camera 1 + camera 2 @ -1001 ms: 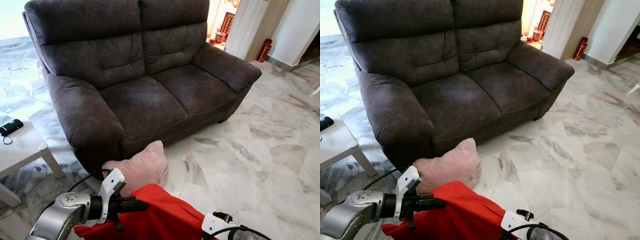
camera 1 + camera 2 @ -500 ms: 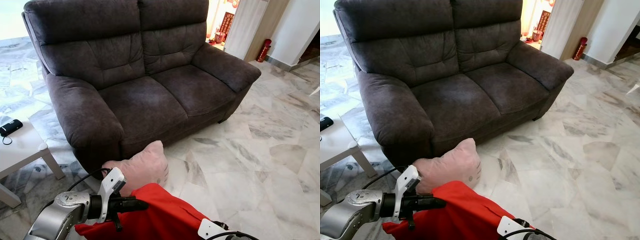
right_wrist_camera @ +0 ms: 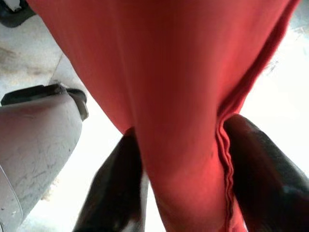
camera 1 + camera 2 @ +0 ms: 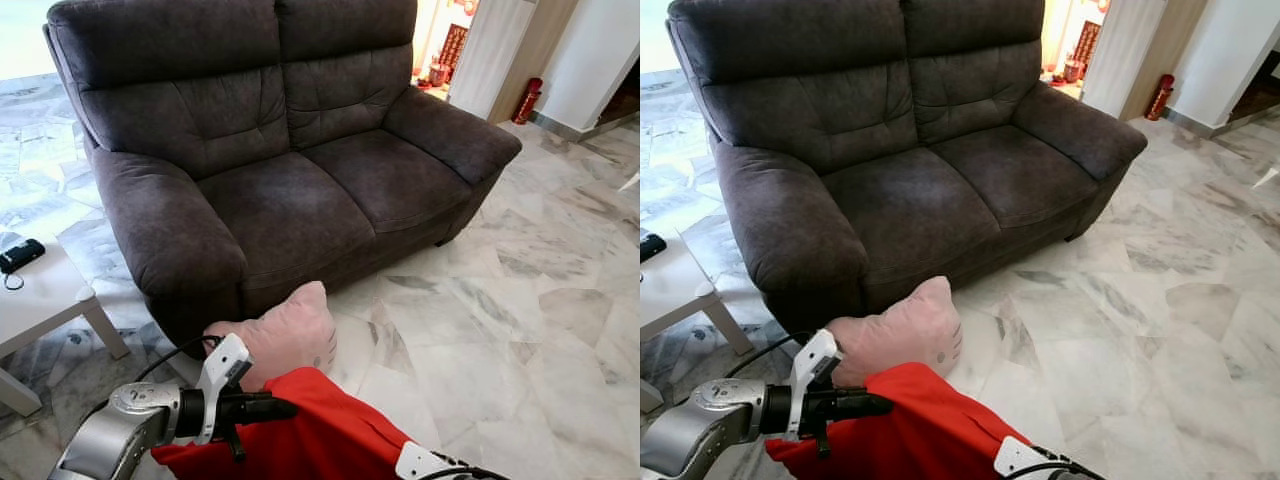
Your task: Move the pillow to the sofa from floor
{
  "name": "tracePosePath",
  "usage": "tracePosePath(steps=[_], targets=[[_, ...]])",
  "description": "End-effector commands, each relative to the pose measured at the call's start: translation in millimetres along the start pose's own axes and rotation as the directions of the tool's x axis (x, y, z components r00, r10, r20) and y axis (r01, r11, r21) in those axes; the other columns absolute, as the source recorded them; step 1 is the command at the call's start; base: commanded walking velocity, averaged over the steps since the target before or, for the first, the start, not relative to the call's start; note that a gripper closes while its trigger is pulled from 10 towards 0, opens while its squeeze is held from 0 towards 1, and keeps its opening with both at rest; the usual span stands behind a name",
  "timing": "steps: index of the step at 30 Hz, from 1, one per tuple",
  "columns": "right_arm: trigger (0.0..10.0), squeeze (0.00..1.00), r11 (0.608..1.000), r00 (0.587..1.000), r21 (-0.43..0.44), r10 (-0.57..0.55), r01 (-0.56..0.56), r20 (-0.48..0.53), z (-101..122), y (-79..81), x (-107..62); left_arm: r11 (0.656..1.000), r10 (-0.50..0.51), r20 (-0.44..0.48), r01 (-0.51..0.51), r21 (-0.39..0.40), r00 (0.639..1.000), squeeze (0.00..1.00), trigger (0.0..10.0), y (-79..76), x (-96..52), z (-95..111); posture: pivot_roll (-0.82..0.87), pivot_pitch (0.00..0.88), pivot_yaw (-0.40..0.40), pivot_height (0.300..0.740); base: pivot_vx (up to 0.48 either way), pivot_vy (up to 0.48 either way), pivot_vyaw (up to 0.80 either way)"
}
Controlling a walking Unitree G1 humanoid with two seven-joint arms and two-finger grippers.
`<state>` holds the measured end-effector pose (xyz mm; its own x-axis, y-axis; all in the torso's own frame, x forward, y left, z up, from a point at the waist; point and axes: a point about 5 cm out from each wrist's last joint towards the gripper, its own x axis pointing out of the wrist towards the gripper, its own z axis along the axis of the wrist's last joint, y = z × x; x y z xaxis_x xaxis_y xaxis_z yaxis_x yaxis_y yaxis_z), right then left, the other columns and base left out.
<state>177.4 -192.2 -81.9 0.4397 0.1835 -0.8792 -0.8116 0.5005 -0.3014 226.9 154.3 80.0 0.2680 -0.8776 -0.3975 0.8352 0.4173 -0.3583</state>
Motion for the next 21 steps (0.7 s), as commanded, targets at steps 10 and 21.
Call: tracePosePath(steps=[10, 21], targets=[[0.0, 0.0, 1.0, 0.998, -0.013, -0.003, 0.002, -0.062, -15.2, 5.0, -3.1, 0.996, -0.041, 0.1, 0.032, 0.085, 0.994, 0.0, 10.0, -3.2, 0.8, 27.8, 0.12, 0.0, -0.095, 0.74, 0.0, 0.0, 0.0], [0.0, 0.0, 1.0, 0.998, -0.026, -0.007, 0.005, -0.067, -16.8, 4.9, -3.5, 0.996, -0.037, 0.1, 0.028, 0.089, 0.994, 0.0, 10.0, -1.8, 1.6, 28.2, 0.11, 0.0, -0.094, 0.74, 0.0, 0.0, 0.0]])
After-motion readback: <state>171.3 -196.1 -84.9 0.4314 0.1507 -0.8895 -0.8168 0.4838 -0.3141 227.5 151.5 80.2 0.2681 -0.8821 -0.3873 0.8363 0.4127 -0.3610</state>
